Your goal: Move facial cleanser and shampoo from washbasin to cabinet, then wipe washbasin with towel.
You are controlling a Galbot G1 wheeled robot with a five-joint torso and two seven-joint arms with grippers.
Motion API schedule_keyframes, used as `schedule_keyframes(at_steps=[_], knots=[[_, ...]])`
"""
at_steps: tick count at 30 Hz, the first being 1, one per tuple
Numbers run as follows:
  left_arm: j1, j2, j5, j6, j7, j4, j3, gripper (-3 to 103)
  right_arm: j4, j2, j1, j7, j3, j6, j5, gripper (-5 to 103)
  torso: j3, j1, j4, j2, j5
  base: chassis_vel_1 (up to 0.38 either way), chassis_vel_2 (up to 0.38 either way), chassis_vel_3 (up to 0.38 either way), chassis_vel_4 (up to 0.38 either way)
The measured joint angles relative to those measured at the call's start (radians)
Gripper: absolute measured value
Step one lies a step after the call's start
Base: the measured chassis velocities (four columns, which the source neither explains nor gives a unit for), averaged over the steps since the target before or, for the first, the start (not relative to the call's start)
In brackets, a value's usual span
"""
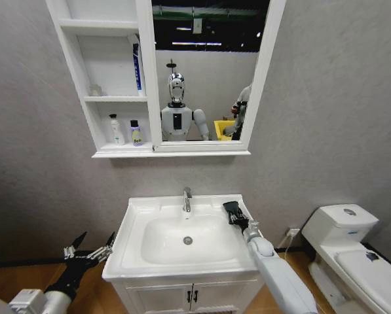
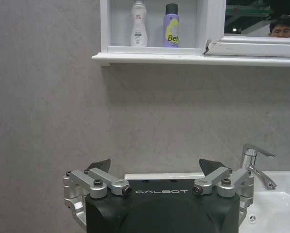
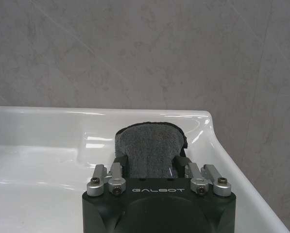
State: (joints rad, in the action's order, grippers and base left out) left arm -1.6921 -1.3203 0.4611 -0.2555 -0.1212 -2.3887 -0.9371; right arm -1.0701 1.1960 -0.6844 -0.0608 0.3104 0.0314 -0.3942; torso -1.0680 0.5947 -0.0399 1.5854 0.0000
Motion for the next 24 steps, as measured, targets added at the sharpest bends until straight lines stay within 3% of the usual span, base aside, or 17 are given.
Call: schedule_keyframes(at_steps=[3,6,7,10,13,19,24], knots=[[0.000,0.000,0.000,0.000,0.000,0.000,0.000,100,-0.012,-0.001,-0.007,0.000,0.005,0.001,-0.003,59,0.000,0.000,0.0001,0.000,0.0000,0.000,0.000,0.000,0.000],[0.000,0.000,0.000,0.000,0.000,0.000,0.000,100,-0.077,-0.006,-0.046,0.014,0.037,0.003,0.024,76,0.000,0.000,0.0002,0.000,-0.0001,0.000,0.000,0.000,0.000],[0.000,0.000,0.000,0.000,0.000,0.000,0.000,100,-0.077,-0.006,-0.046,0.014,0.037,0.003,0.024,76,0.000,0.000,0.0002,0.000,-0.0001,0.000,0.000,0.000,0.000],[0.000,0.000,0.000,0.000,0.000,0.000,0.000,100,-0.216,-0.010,-0.151,0.047,0.084,0.026,0.096,91,0.000,0.000,-0.0001,0.000,0.0002,0.000,0.000,0.000,0.000],[0.000,0.000,0.000,0.000,0.000,0.000,0.000,100,-0.343,-0.014,-0.246,0.097,0.120,0.018,0.115,99,0.000,0.000,-0.0006,0.000,0.0000,0.000,0.000,0.000,0.000],[0.000,0.000,0.000,0.000,0.000,0.000,0.000,100,-0.544,-0.012,-0.390,0.149,0.193,0.006,0.135,100,0.000,0.000,0.0000,0.000,-0.0001,0.000,0.000,0.000,0.000],[0.000,0.000,0.000,0.000,0.000,0.000,0.000,100,-0.835,0.026,-0.700,0.208,0.334,0.016,0.143,100,0.000,0.000,-0.0008,0.000,0.0001,0.000,0.000,0.000,0.000]])
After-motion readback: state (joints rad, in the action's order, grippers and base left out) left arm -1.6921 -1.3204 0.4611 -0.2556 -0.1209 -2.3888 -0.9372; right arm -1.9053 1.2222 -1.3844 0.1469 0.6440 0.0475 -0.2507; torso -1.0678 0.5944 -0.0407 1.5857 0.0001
